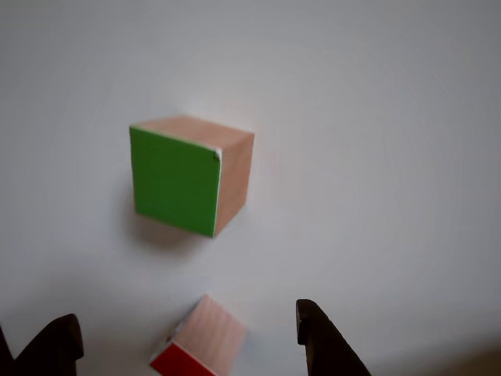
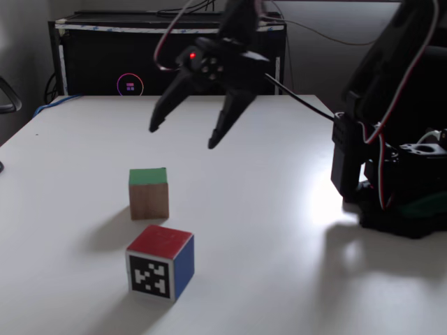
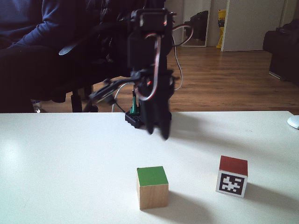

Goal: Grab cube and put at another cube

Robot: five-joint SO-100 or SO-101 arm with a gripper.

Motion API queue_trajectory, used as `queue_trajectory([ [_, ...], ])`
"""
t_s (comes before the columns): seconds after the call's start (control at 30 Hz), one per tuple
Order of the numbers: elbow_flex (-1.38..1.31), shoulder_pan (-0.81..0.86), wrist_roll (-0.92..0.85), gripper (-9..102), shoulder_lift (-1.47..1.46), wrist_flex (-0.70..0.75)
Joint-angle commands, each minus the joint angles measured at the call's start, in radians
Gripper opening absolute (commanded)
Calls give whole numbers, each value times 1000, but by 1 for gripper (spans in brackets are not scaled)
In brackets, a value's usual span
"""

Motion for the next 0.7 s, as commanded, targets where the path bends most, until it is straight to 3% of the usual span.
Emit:
queue_trajectory([
  [0.0,-124,26,-25,43,-103,0],
  [0.37,-350,35,2,43,-454,-8],
  [0.67,-341,-3,18,42,-503,-60],
])
